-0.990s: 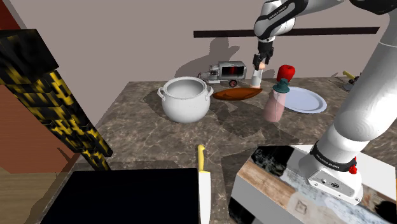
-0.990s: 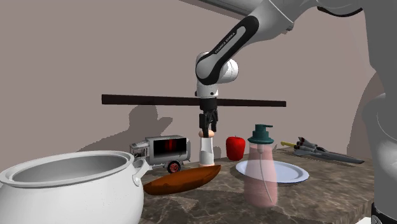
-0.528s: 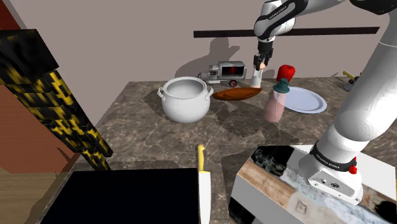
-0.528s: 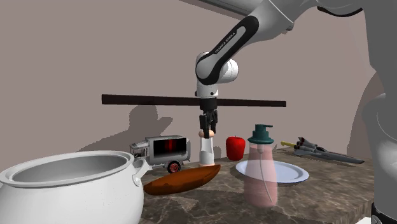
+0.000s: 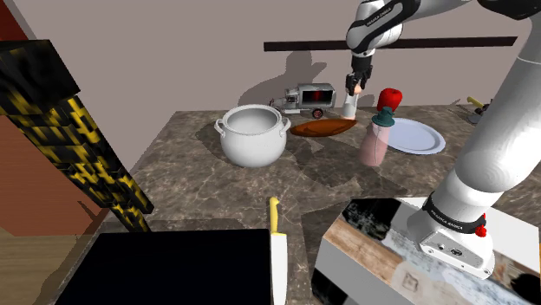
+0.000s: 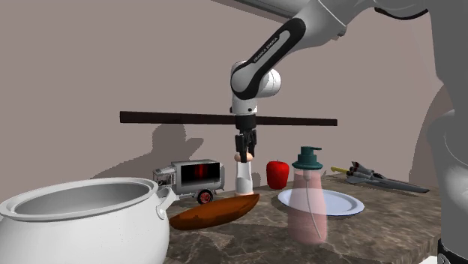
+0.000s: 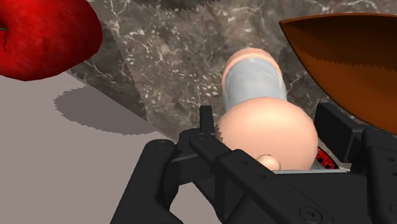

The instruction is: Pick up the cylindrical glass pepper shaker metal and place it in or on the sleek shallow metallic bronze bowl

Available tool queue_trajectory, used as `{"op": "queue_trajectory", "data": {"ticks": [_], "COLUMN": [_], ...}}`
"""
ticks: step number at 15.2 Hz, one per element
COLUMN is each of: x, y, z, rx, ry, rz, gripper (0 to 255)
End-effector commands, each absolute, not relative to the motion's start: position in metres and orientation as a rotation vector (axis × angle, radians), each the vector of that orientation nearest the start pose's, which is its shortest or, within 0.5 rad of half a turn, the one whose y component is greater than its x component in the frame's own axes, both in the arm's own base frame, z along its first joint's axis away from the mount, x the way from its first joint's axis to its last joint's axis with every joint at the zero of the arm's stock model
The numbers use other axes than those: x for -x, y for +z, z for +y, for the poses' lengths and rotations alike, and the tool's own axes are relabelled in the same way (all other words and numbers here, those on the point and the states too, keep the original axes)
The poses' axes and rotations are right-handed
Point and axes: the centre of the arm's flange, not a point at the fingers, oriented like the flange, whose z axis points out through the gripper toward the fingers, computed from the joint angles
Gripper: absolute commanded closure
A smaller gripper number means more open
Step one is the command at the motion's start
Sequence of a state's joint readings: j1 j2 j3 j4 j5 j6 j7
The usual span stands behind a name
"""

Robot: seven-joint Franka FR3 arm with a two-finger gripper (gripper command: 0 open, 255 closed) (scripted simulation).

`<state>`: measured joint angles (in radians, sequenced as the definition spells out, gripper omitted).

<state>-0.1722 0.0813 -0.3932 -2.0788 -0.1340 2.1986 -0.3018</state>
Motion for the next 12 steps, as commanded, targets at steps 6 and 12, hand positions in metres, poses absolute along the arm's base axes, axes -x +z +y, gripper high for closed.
{"op": "queue_trajectory", "data": {"ticks": [6, 12], "x": [-0.476, -0.476], "y": [0.431, 0.463], "z": [-0.304, -0.304], "rx": [3.274, 3.274], "ry": [0.033, 0.033], "rz": [0.304, 0.304], "gripper": [255, 255]}}
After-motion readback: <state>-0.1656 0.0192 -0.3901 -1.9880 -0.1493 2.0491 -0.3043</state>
